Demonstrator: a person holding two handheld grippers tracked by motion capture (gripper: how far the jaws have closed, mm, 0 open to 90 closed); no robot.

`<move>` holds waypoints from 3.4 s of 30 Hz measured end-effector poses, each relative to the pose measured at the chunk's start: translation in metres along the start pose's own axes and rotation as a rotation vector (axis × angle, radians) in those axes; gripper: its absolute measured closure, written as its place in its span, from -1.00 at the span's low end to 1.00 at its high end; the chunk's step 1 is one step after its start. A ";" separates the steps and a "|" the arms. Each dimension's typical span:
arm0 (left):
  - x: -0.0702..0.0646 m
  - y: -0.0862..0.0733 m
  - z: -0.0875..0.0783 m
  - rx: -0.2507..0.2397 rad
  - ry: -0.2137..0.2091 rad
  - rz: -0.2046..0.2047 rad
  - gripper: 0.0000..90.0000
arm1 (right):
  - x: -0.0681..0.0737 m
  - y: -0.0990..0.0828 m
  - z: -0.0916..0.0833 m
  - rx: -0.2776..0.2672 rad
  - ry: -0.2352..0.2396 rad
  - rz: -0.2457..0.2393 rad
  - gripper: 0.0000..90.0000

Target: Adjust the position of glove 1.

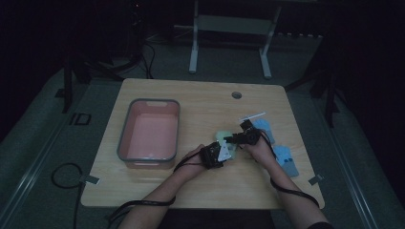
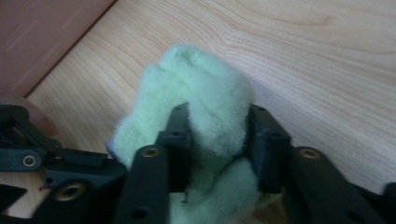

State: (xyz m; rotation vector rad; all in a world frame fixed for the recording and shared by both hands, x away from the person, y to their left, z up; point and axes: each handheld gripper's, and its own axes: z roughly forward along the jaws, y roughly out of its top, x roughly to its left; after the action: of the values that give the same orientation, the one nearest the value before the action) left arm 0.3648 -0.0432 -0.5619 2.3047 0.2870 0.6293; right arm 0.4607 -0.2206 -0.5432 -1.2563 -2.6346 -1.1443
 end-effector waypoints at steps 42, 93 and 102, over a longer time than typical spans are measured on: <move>0.050 0.014 -0.116 0.060 0.066 0.035 0.63 | 0.094 0.078 -0.027 -0.115 0.022 -0.131 0.59; 0.105 -0.120 -0.177 0.280 -0.031 -0.032 0.62 | 0.195 0.140 0.117 0.034 0.095 -0.200 0.57; 0.112 -0.117 -0.154 0.381 -0.113 -0.035 0.57 | 0.193 0.137 0.120 0.094 0.035 -0.226 0.45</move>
State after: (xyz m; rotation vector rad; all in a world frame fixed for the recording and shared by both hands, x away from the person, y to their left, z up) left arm 0.3787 0.1732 -0.5072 2.6808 0.4230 0.4534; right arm 0.4564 0.0390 -0.4898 -0.9346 -2.8234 -1.0400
